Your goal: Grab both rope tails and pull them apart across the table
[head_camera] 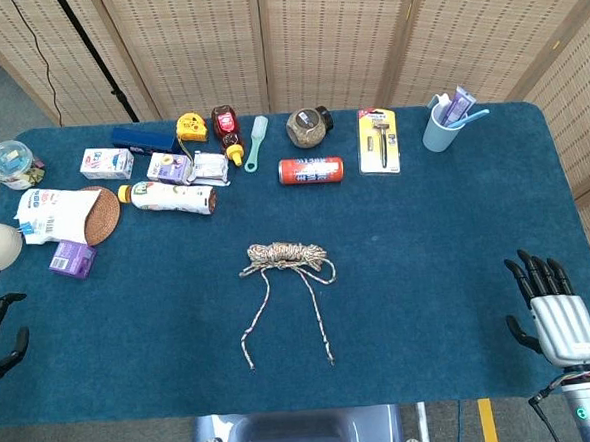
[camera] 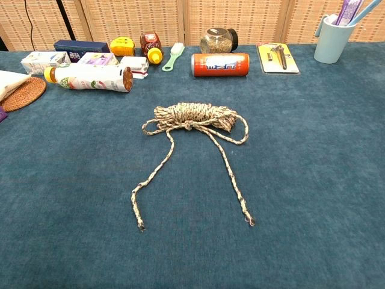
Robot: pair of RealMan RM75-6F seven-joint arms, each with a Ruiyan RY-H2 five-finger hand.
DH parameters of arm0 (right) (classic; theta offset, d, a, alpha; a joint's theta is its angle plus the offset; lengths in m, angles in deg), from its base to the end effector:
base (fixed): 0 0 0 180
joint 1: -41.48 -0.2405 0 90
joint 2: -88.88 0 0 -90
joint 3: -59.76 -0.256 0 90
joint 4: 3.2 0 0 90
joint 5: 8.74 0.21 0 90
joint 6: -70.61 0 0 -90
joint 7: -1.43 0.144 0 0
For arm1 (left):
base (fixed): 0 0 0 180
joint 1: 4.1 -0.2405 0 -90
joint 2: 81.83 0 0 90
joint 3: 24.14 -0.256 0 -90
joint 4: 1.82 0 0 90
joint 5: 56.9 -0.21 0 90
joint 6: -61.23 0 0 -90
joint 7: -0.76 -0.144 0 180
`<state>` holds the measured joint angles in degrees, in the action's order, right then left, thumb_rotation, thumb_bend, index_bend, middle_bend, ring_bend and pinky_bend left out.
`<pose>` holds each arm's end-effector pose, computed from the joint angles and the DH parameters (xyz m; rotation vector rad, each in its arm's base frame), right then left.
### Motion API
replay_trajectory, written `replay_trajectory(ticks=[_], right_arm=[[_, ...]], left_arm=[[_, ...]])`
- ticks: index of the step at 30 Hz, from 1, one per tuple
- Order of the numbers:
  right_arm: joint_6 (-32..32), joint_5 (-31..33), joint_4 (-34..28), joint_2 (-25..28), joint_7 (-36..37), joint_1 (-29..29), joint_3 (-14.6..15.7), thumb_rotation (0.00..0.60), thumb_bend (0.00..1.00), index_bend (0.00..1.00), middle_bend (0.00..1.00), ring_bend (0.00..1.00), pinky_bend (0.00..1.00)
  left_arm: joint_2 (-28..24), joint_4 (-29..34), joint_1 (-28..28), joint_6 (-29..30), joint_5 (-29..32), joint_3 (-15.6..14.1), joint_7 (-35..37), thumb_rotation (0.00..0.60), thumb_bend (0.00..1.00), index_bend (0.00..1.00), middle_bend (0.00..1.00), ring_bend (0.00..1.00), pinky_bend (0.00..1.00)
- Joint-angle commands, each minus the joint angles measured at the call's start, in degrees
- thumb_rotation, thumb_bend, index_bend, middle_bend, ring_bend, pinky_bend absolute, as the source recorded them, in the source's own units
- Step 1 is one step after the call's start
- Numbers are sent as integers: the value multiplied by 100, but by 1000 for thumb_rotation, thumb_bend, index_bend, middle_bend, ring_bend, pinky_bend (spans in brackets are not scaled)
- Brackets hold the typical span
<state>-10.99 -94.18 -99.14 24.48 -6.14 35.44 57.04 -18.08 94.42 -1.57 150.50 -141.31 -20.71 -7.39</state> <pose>-0.2984 -0.1852 0.1437 1.4570 -0.8906 0.8341 -0.3041 0.1693 0.1675 -1.3220 -0.8206 -0.8477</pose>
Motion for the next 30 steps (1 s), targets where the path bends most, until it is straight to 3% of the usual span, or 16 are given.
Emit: replay_trajectory(ticks=[1,25,30], right_arm=[[-6,-6,-2,-1,-4,-1,-1,600,388,84,0,0,0],[-59,-92,45,7,265,21,22,600,388,149,61,23,0],[-9,-161,107,13,465,-30,23,600,388,233,94,46,0]], left_arm=[[-3,3,3,-22,11,-7,2,600,405,309,80,19,0],[-220,185,10,-101,12,-19,16,600,405,323,81,23,0],[-282,208,36,-140,-22,-25,33,600,405,325,81,25,0]])
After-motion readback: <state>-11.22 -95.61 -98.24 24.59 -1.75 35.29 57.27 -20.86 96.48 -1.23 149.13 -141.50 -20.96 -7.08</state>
